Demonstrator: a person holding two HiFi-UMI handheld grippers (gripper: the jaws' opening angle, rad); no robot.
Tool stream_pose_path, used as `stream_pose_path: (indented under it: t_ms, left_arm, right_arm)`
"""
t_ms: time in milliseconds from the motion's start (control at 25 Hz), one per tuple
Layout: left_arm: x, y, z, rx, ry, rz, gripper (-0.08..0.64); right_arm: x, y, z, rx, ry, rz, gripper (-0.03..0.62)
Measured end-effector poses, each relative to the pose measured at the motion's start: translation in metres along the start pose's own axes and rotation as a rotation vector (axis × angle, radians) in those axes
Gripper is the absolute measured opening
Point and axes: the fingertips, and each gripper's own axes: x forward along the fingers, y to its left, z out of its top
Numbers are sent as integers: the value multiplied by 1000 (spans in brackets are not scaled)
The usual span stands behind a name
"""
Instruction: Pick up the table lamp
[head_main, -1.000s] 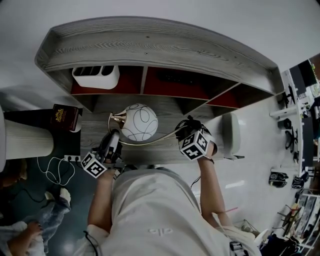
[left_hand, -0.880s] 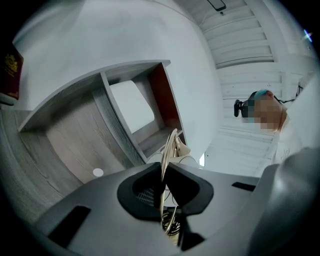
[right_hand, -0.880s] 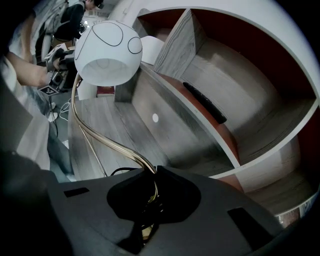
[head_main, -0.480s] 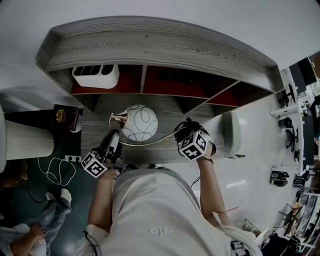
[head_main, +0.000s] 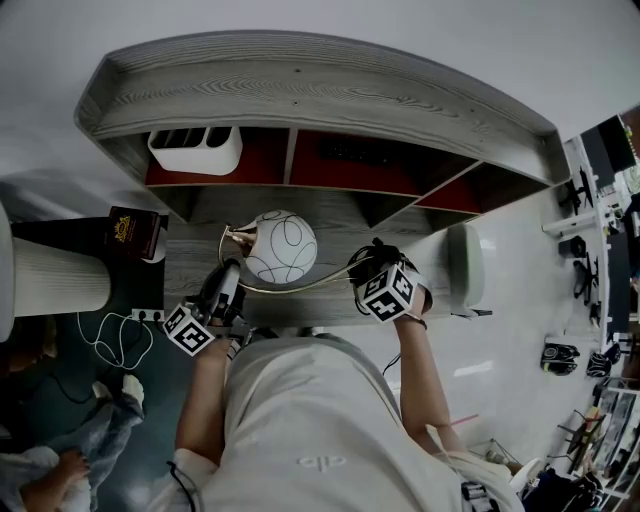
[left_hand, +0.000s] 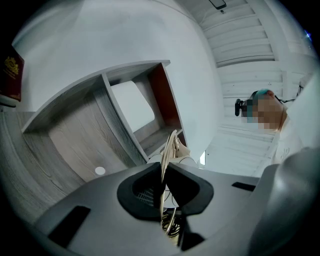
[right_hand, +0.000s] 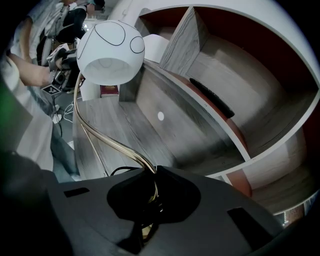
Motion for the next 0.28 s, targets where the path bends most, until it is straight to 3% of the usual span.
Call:
stream_pose_path:
  t_ms: [280]
  left_arm:
    - [-3,3,0,-4,-2,14,41]
  right_arm:
    - [2,4,0,0,-3,12,37]
